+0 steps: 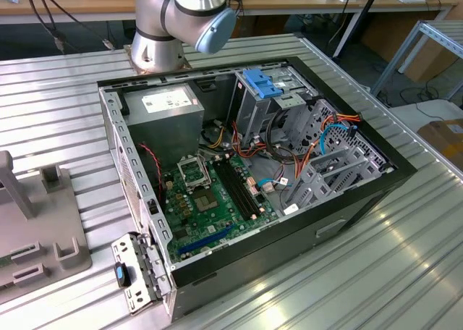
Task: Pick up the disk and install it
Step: 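Reach for the disk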
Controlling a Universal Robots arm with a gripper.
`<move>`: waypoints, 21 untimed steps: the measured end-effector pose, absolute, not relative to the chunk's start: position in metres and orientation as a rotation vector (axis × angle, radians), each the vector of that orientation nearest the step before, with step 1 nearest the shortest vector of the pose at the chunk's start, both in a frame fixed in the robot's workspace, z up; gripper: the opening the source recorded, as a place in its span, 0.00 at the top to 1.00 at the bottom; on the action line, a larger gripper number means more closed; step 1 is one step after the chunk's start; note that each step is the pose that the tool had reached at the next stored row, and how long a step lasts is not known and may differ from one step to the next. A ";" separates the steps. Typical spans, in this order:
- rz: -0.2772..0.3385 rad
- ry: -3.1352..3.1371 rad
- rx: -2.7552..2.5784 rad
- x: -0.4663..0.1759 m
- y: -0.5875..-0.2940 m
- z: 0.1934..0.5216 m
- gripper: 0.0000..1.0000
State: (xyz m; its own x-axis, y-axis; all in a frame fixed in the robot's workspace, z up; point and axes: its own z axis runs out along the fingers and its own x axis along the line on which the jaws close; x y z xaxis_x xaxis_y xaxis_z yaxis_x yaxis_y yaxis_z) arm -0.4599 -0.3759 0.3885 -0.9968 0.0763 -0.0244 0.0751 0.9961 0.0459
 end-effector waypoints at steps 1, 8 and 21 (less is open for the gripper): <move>0.070 3.112 0.118 -0.460 -0.375 0.388 0.89; 0.067 3.113 0.115 -0.475 -0.351 0.385 0.89; 0.040 3.148 0.117 -0.467 -0.352 0.381 0.89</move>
State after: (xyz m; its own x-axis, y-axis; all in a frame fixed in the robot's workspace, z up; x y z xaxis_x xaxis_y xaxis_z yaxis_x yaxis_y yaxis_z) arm -0.4672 -0.3521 0.3811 -0.9972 0.0744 0.0093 0.0746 0.9969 0.0253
